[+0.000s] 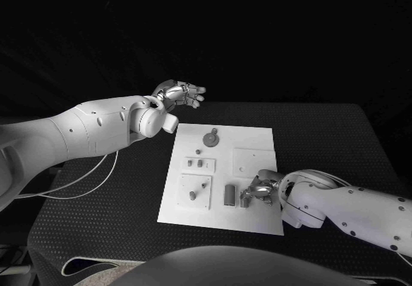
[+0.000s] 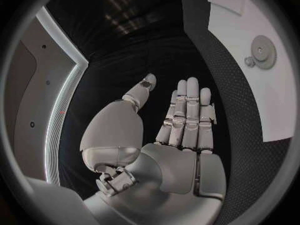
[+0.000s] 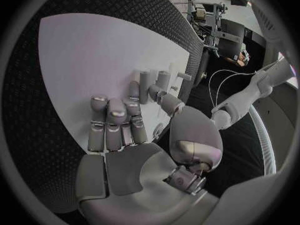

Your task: Assemble the parts on the task board

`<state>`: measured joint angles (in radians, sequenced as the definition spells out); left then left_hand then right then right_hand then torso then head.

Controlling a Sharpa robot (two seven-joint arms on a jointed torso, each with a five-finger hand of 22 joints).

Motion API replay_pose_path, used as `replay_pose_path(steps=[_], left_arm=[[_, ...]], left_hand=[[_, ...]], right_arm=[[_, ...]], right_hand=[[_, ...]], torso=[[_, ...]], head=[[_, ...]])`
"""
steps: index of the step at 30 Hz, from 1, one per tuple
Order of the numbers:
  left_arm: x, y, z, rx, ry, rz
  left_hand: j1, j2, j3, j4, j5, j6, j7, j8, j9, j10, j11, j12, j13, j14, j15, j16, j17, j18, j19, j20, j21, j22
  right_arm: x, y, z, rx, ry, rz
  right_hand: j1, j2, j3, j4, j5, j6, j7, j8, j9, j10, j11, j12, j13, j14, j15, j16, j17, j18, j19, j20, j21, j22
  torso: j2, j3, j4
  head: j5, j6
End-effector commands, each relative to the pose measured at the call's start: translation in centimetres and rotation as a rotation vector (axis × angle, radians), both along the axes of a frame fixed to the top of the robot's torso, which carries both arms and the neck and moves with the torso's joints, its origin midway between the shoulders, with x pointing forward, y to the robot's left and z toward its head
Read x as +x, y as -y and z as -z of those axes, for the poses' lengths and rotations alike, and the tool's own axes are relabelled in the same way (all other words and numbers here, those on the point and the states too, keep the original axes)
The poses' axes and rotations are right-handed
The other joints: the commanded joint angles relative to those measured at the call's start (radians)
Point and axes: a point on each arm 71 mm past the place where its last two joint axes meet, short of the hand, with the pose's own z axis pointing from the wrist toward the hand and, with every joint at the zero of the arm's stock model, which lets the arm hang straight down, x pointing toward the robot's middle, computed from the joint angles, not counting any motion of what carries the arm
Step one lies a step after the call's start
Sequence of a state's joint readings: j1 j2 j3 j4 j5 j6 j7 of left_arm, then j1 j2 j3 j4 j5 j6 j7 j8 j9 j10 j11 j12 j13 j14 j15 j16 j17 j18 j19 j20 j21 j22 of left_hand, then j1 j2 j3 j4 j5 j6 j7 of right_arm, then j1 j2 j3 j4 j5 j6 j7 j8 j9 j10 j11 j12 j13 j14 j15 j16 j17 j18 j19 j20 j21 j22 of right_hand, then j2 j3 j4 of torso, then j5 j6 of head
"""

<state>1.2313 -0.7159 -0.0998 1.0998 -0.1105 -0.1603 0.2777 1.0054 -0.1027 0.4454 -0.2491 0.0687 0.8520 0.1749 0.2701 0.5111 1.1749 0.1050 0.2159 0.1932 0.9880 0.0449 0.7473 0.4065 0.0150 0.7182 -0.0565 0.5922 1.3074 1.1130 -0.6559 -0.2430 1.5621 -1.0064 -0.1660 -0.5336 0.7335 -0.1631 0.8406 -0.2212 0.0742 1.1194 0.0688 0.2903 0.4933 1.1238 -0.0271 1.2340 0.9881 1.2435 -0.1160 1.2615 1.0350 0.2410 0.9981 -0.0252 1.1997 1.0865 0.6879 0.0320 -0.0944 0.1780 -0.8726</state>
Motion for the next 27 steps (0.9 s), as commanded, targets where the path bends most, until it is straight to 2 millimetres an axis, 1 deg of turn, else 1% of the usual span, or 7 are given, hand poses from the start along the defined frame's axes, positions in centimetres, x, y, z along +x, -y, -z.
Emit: replay_pose_path(steps=[1,4,8,18,23,25,27], left_arm=[[-0.01,0.21,-0.11,-0.008,0.004,0.013],[-0.01,0.21,-0.11,-0.009,0.004,0.013],[0.0,0.17,-0.11,-0.008,0.005,0.012],[0.0,0.17,-0.11,-0.008,0.004,0.012],[0.0,0.15,-0.1,-0.008,0.004,0.011],[0.0,0.15,-0.1,-0.007,0.004,0.012],[0.0,0.14,-0.1,-0.007,0.004,0.012]], left_hand=[[-0.008,-0.001,0.002,0.006,-0.002,-0.002,0.002,0.003,-0.001,-0.007,-0.003,0.006,-0.001,0.004,0.001,-0.006,0.001,0.009,0.006,0.003,-0.006,0.021],[-0.008,-0.001,0.002,0.007,-0.002,-0.002,0.002,0.003,-0.001,-0.007,-0.003,0.006,-0.001,0.004,0.001,-0.006,0.002,0.009,0.006,0.003,-0.006,0.021],[-0.009,-0.002,0.002,0.007,-0.002,-0.002,0.002,0.003,-0.002,-0.008,-0.003,0.006,-0.001,0.004,0.001,-0.006,0.002,0.009,0.006,0.003,-0.006,0.021],[-0.009,-0.002,0.002,0.007,-0.002,-0.002,0.002,0.003,-0.002,-0.008,-0.003,0.006,-0.001,0.004,0.001,-0.006,0.002,0.009,0.006,0.003,-0.007,0.021],[-0.008,-0.002,0.002,0.007,-0.002,-0.002,0.002,0.003,-0.002,-0.008,-0.003,0.006,-0.001,0.004,0.001,-0.006,0.002,0.009,0.006,0.003,-0.007,0.021],[-0.008,-0.002,0.003,0.007,-0.002,-0.002,0.002,0.003,-0.002,-0.008,-0.003,0.006,-0.001,0.004,0.001,-0.006,0.003,0.009,0.006,0.003,-0.007,0.021],[-0.008,-0.002,0.003,0.007,-0.002,-0.002,0.002,0.003,-0.002,-0.008,-0.003,0.007,-0.001,0.004,0.001,-0.006,0.003,0.009,0.006,0.003,-0.007,0.021]], right_arm=[[-1.03,-1.17,0.36,0.05,-0.045,-0.059],[-1.04,-1.18,0.34,0.055,-0.045,-0.063],[-1.02,-1.11,0.35,0.057,-0.046,-0.064],[-0.98,-0.96,0.36,0.061,-0.045,-0.064],[-0.95,-0.66,0.36,0.063,-0.045,-0.064],[-0.99,-0.49,0.41,0.062,-0.052,-0.074],[-1.04,-0.35,0.43,0.062,-0.059,-0.083]], right_hand=[[-0.015,-0.03,-0.009,0.015,-0.022,-0.01,0.007,0.003,-0.003,0.008,-0.007,-0.006,0.002,0.0,-0.01,-0.003,0.002,0.021,0.0,0.0,0.007,-0.002],[-0.038,-0.059,-0.034,0.028,-0.026,-0.012,0.007,0.004,-0.002,0.008,-0.006,-0.006,0.003,-0.001,-0.01,-0.003,0.003,0.021,0.001,0.0,0.008,-0.002],[-0.049,-0.074,-0.057,0.037,-0.026,-0.017,0.007,0.006,0.0,0.005,-0.006,-0.007,0.004,-0.003,-0.012,-0.003,0.004,0.021,0.0,-0.002,0.009,-0.003],[-0.039,-0.07,-0.064,0.037,-0.025,-0.02,0.007,0.008,0.002,0.004,-0.007,-0.007,0.005,-0.005,-0.013,-0.003,0.005,0.021,-0.002,-0.005,0.009,-0.004],[-0.023,-0.059,-0.06,0.036,-0.025,-0.021,0.006,0.01,0.004,0.004,-0.007,-0.007,0.006,-0.005,-0.014,-0.003,0.006,0.021,-0.003,-0.008,0.009,-0.005],[-0.009,-0.058,-0.055,0.031,-0.025,-0.022,0.006,0.011,0.004,0.004,-0.008,-0.006,0.006,-0.006,-0.015,-0.003,0.007,0.021,-0.003,-0.01,0.009,-0.006],[0.016,-0.06,-0.055,0.015,-0.024,-0.023,0.007,0.012,0.005,0.003,-0.007,-0.006,0.007,-0.006,-0.015,-0.003,0.007,0.021,-0.004,-0.011,0.01,-0.006]], torso=[[0.0,0.0004,-0.0002],[0.0,0.0003,-0.0002],[0.0,0.0007,-0.0001],[0.0,0.0008,-0.0005],[0.0,0.0014,-0.0006],[0.0,0.0018,-0.0007],[0.0,0.0017,-0.0005]], head=[[0.001,0.0],[0.002,0.0],[0.003,0.0],[0.005,0.0],[0.003,0.0],[0.004,0.0],[0.003,0.0]])
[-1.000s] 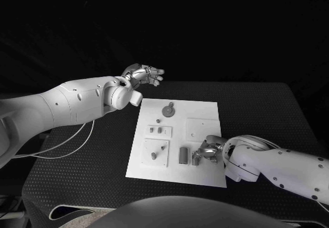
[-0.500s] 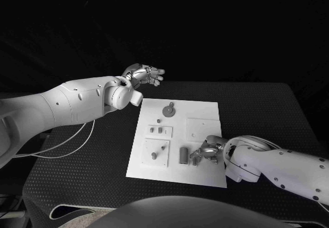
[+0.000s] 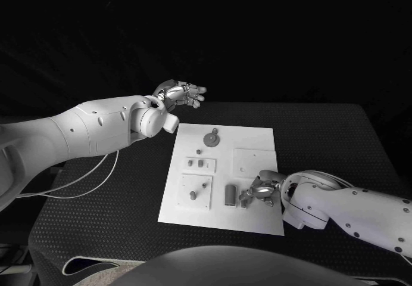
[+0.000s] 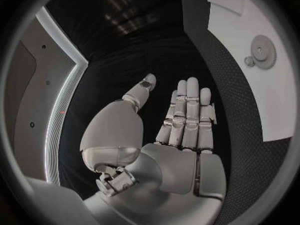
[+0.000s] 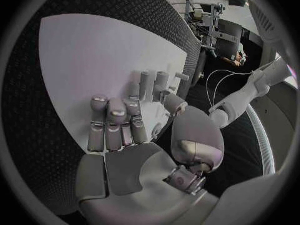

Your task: Assemble the parts on the task board

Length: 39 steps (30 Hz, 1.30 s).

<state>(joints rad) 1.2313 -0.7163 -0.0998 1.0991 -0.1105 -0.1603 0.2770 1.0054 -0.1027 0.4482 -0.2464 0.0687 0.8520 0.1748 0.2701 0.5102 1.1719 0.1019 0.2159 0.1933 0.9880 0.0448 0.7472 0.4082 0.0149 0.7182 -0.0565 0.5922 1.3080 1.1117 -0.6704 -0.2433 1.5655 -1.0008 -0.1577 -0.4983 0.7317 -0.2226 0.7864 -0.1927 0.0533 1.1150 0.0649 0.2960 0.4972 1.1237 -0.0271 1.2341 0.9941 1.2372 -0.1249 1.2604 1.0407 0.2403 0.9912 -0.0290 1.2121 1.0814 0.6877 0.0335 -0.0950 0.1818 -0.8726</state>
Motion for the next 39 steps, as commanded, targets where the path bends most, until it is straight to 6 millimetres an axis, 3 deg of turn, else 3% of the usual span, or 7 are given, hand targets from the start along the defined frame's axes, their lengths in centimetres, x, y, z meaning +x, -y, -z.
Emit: replay_pose_path(steps=[1,8,18,26,33,35,39], left_arm=[[0.0,0.2,-0.1,-0.007,0.005,0.012],[0.0,0.3,-0.1,-0.008,0.005,0.014],[0.0,0.2,-0.1,-0.007,0.005,0.014],[0.0,0.2,-0.1,-0.007,0.006,0.013],[0.0,0.2,-0.1,-0.007,0.006,0.013],[0.0,0.2,-0.1,-0.007,0.006,0.012],[0.0,0.2,-0.1,-0.006,0.007,0.011]], left_hand=[[-0.008,-0.002,0.0,0.004,-0.002,-0.002,0.002,0.003,-0.001,-0.005,0.0,0.007,-0.001,0.004,0.001,-0.006,0.001,0.009,0.006,0.003,-0.007,0.02],[-0.007,-0.002,0.0,0.004,-0.002,-0.002,0.002,0.003,-0.001,-0.005,0.0,0.007,-0.001,0.004,0.001,-0.007,0.001,0.009,0.006,0.003,-0.007,0.02],[-0.007,-0.002,0.001,0.004,-0.002,-0.002,0.002,0.003,-0.001,-0.005,0.0,0.007,-0.001,0.004,0.001,-0.007,0.002,0.009,0.006,0.003,-0.007,0.02],[-0.007,-0.002,0.001,0.005,-0.002,-0.002,0.002,0.003,-0.001,-0.005,0.0,0.008,-0.001,0.004,0.001,-0.007,0.002,0.009,0.006,0.003,-0.007,0.02],[-0.007,-0.002,0.001,0.005,-0.002,-0.002,0.002,0.003,-0.001,-0.006,0.0,0.008,-0.001,0.004,0.001,-0.007,0.002,0.009,0.006,0.003,-0.007,0.02],[-0.007,-0.002,0.0,0.005,-0.002,-0.003,0.002,0.003,-0.001,-0.006,0.0,0.008,-0.001,0.004,0.001,-0.007,0.002,0.009,0.006,0.003,-0.007,0.02],[-0.007,-0.002,0.0,0.005,-0.002,-0.003,0.002,0.003,-0.002,-0.006,0.0,0.008,-0.001,0.005,0.001,-0.007,0.002,0.009,0.006,0.003,-0.007,0.02]], right_arm=[[-1.0,-0.7,0.4,0.039,-0.059,-0.073],[-0.9,-0.7,0.5,0.026,-0.055,-0.081],[-0.5,-0.7,0.7,0.001,-0.027,-0.077],[-0.4,-0.7,0.7,-0.016,-0.017,-0.078],[-0.3,-0.3,0.8,0.009,-0.029,-0.07],[-0.2,-0.1,0.8,0.036,-0.032,-0.054],[-0.2,0.6,0.7,0.07,-0.049,-0.05]], right_hand=[[0.031,0.002,-0.004,-0.025,-0.002,-0.02,0.011,0.007,0.002,0.003,-0.007,-0.006,0.002,0.0,-0.005,-0.002,0.002,0.022,0.002,-0.007,-0.001,-0.001],[0.12,0.042,-0.037,-0.092,-0.004,-0.022,0.011,0.012,0.003,0.003,-0.006,-0.007,0.003,-0.002,-0.005,-0.004,0.005,0.022,-0.004,-0.004,0.001,-0.003],[0.192,0.102,-0.043,-0.1,-0.005,-0.017,0.007,0.021,0.008,0.009,-0.01,-0.004,0.005,0.0,-0.007,0.0,0.008,0.022,-0.008,-0.005,0.006,-0.003],[0.217,0.132,-0.035,-0.099,-0.004,-0.009,0.002,0.028,0.011,0.017,-0.014,-0.003,0.005,0.005,-0.007,0.002,0.01,0.022,-0.007,-0.005,0.009,-0.004],[0.213,0.127,-0.036,-0.098,-0.005,-0.009,0.002,0.029,0.012,0.02,-0.014,-0.003,0.005,0.006,-0.006,0.002,0.01,0.022,-0.006,-0.004,0.01,-0.005],[0.195,0.11,-0.045,-0.096,-0.002,-0.01,0.004,0.028,0.01,0.02,-0.013,-0.005,0.004,0.007,-0.005,0.001,0.009,0.022,-0.006,-0.001,0.01,-0.005],[0.115,0.042,-0.088,-0.082,0.024,-0.022,0.011,0.017,0.001,0.014,-0.005,-0.014,0.001,0.005,-0.001,-0.007,0.007,0.022,-0.007,0.007,0.006,-0.011]], torso=[[0.0,0.0002,0.0004],[0.0,0.0001,-0.0012],[0.0,-0.0006,0.0008],[0.0,-0.0015,0.0017],[-0.001,-0.0021,0.001],[0.0,-0.0018,0.0009],[0.0,-0.0006,0.0008]], head=[[-0.001,0.0],[-0.002,0.0],[-0.005,0.0],[-0.005,0.0],[-0.005,0.0],[-0.005,0.0],[-0.006,0.005]])
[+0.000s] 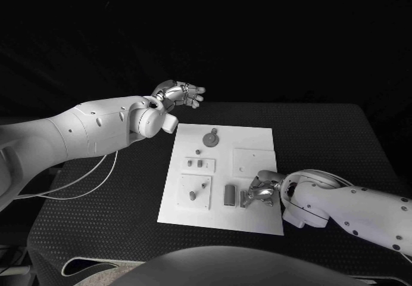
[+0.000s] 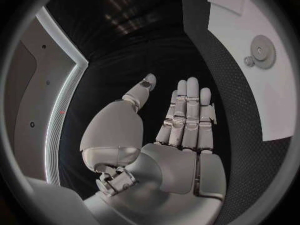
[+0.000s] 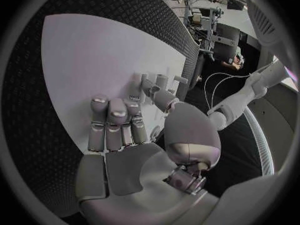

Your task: Assemble the parts on the task board

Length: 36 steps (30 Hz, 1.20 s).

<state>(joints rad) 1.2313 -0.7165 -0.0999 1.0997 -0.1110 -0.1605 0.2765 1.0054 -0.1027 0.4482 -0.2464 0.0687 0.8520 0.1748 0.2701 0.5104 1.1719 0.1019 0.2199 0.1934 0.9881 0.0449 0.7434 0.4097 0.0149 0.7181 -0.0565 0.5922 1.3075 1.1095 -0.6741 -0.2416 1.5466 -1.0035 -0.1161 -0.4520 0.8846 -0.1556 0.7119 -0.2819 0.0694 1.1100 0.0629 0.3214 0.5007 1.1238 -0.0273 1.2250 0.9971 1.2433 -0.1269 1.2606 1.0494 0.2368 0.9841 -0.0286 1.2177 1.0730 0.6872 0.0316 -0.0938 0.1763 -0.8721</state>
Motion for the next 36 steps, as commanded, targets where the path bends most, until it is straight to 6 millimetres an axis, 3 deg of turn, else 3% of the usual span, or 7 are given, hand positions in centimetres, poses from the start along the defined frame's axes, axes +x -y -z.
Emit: replay_pose_path(steps=[1,5,14,16,27,31,36], left_arm=[[0.0,0.2,-0.1,-0.007,0.007,0.01],[0.1,0.2,-0.1,-0.007,0.008,0.011],[0.3,0.3,-0.1,-0.013,0.008,0.007],[0.3,0.2,-0.1,-0.016,0.007,0.005],[0.8,0.0,0.0,-0.032,0.002,-0.003],[1.1,0.0,0.1,-0.043,0.002,-0.008],[1.5,-0.3,0.1,-0.058,0.011,-0.017]], left_hand=[[-0.007,-0.002,0.0,0.005,-0.002,-0.003,0.002,0.003,-0.002,-0.006,0.0,0.004,-0.002,0.005,0.001,-0.004,0.001,0.009,0.006,0.003,-0.007,0.021],[-0.008,-0.003,0.0,0.005,-0.002,-0.003,0.003,0.003,-0.002,-0.006,0.0,0.005,-0.002,0.004,0.001,-0.004,0.001,0.009,0.006,0.003,-0.007,0.021],[-0.01,-0.003,-0.001,0.007,-0.003,-0.003,0.002,0.003,-0.002,-0.009,0.001,0.004,-0.003,0.003,0.002,-0.006,0.002,0.009,0.005,0.003,-0.008,0.021],[-0.01,-0.003,-0.001,0.007,-0.002,-0.002,0.0,0.004,-0.002,-0.012,0.002,0.003,-0.004,0.0,0.003,-0.009,0.001,0.008,0.004,0.004,-0.009,0.021],[-0.008,0.009,0.008,0.004,-0.001,0.005,-0.019,0.012,-0.002,-0.031,0.005,-0.025,-0.023,-0.048,0.034,-0.101,-0.025,0.012,-0.037,0.034,-0.033,0.018],[-0.01,0.011,0.011,0.004,-0.001,0.004,-0.021,0.013,-0.003,-0.037,0.004,-0.04,-0.031,-0.071,0.045,-0.14,-0.034,0.011,-0.058,0.044,-0.048,0.015],[-0.014,0.011,0.012,0.003,0.0,-0.009,-0.028,0.008,-0.007,-0.055,0.001,-0.072,-0.047,-0.12,0.059,-0.202,-0.042,0.004,-0.098,0.06,-0.083,0.008]], right_arm=[[-0.4,0.4,0.4,0.063,-0.044,-0.015],[0.0,0.9,-0.4,0.085,-0.038,-0.028],[4.0,3.0,-3.7,0.282,0.086,0.066],[5.5,3.8,-4.5,0.351,0.12,0.095],[12.9,8.4,-7.5,0.577,0.279,0.275],[15.2,9.7,-7.9,0.623,0.316,0.344],[16.8,11.0,-7.1,0.7,0.319,0.452]], right_hand=[[-0.06,-0.048,-0.02,0.021,0.009,-0.021,0.015,-0.012,-0.005,0.01,-0.003,-0.007,-0.002,-0.003,0.001,-0.01,-0.002,0.025,-0.001,0.008,-0.002,-0.005],[-0.123,-0.073,-0.073,0.036,0.045,-0.031,0.018,-0.016,-0.008,-0.003,0.0,-0.007,0.001,-0.012,0.001,-0.011,0.001,0.025,-0.008,0.008,-0.004,-0.008],[-0.201,-0.057,-0.169,0.027,0.045,-0.114,0.045,-0.054,-0.021,-0.032,0.023,-0.004,0.007,-0.035,0.019,-0.016,0.006,0.025,-0.033,0.006,-0.012,-0.012],[-0.195,-0.017,-0.196,-0.004,0.058,-0.125,0.052,-0.055,-0.018,-0.048,0.03,-0.002,0.008,-0.048,0.025,-0.018,0.008,0.025,-0.047,0.011,-0.015,-0.012],[-0.088,0.059,-0.242,-0.007,0.098,-0.136,0.059,-0.051,-0.01,-0.118,0.04,-0.06,-0.037,-0.129,0.039,-0.088,-0.029,0.017,-0.139,0.051,-0.066,-0.025],[-0.058,0.074,-0.233,-0.007,0.095,-0.152,0.072,-0.056,-0.01,-0.18,0.054,-0.15,-0.107,-0.205,0.064,-0.184,-0.089,-0.001,-0.219,0.086,-0.142,-0.055],[-0.023,0.089,-0.171,-0.008,0.07,-0.211,0.105,-0.068,-0.011,-0.274,0.127,-0.508,-0.423,-0.356,0.195,-0.539,-0.326,-0.056,-0.417,0.164,-0.383,-0.175]], torso=[[0.0,0.0015,-0.0006],[-0.002,0.0022,-0.0018],[-0.008,0.0015,-0.0025],[-0.013,0.0017,-0.0035],[-0.043,-0.0028,-0.0084],[-0.055,-0.0056,-0.0093],[-0.068,-0.0077,-0.009]], head=[[-0.001,0.007],[-0.006,0.021],[-0.027,0.076],[-0.034,0.096],[-0.064,0.184],[-0.075,0.212],[-0.078,0.232]])
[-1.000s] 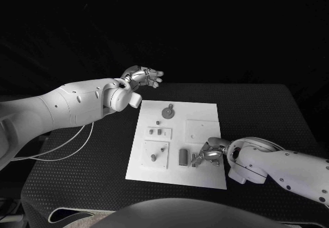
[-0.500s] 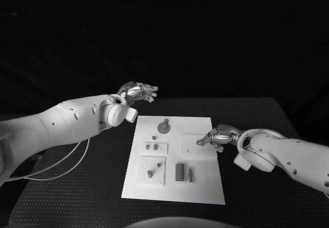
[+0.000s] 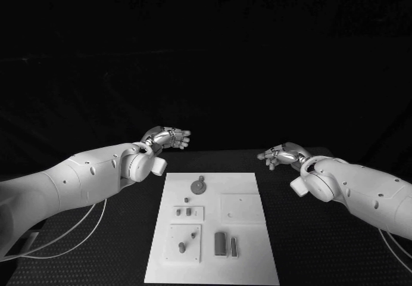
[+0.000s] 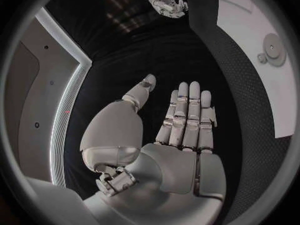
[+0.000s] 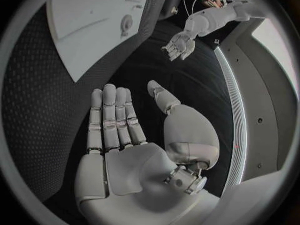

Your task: Assemble the parts on the task board

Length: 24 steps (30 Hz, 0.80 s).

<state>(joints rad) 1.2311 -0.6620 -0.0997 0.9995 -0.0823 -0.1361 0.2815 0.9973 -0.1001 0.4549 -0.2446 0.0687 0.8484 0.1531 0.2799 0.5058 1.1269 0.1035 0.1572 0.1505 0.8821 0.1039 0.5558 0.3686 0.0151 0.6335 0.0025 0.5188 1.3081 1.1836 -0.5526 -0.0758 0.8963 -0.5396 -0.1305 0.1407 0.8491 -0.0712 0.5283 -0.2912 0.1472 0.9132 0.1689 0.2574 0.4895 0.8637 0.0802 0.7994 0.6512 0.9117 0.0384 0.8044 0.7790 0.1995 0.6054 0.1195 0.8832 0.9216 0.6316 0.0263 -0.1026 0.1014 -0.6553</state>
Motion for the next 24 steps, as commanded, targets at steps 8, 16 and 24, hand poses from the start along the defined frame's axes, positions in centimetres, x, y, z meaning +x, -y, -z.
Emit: replay_pose_path(steps=[8,16,24], left_arm=[[1.02,-0.65,-0.17,-0.101,0.016,-0.045],[0.94,-0.56,-0.01,-0.113,0.012,-0.03],[0.56,-0.33,0.33,-0.078,0.007,-0.056]], left_hand=[[-0.014,-0.006,0.005,0.007,-0.002,-0.067,-0.029,-0.029,-0.021,-0.095,-0.009,-0.09,-0.052,-0.138,0.023,-0.123,-0.019,-0.015,-0.095,0.034,-0.099,-0.02],[-0.017,0.001,0.002,0.012,-0.002,-0.064,-0.03,-0.025,-0.02,-0.094,-0.011,-0.087,-0.059,-0.15,0.023,-0.136,-0.018,-0.015,-0.101,0.04,-0.114,-0.023],[-0.997,0.1,-0.455,0.245,-0.069,-0.848,-0.153,-0.28,-0.506,-1.127,-0.104,-0.157,-0.15,-0.882,-0.104,-0.556,-0.369,-0.015,-0.633,-0.002,-0.519,-0.549]], right_arm=[[1.1,0.91,0.96,0.292,0.005,0.093],[1.33,0.9,0.2,0.325,0.02,0.101],[1.09,0.85,0.24,0.297,0.024,0.127]], right_hand=[[0.032,0.037,0.021,-0.001,-0.03,-0.08,-0.024,-0.005,-0.011,0.042,0.053,-0.449,-0.431,-0.063,0.099,-0.386,-0.274,-0.045,-0.162,0.075,-0.25,-0.14],[0.026,0.046,-0.005,0.003,-0.029,-0.089,-0.024,0.002,-0.021,0.097,0.056,-0.548,-0.519,-0.067,0.103,-0.439,-0.334,-0.037,-0.159,0.091,-0.301,-0.173],[-0.849,0.071,-0.528,0.291,-0.147,-0.913,-0.169,-0.257,-0.49,-0.864,-0.08,-0.799,-0.651,-0.912,-0.038,-0.804,-0.779,-0.199,-0.605,-0.119,-0.883,-0.922]], torso=[[-0.03,-0.0009,-0.0047],[-0.031,0.0053,0.0012],[-0.038,-0.0006,0.0138]], head=[[0.006,0.047],[0.009,0.062],[-0.007,0.059]])
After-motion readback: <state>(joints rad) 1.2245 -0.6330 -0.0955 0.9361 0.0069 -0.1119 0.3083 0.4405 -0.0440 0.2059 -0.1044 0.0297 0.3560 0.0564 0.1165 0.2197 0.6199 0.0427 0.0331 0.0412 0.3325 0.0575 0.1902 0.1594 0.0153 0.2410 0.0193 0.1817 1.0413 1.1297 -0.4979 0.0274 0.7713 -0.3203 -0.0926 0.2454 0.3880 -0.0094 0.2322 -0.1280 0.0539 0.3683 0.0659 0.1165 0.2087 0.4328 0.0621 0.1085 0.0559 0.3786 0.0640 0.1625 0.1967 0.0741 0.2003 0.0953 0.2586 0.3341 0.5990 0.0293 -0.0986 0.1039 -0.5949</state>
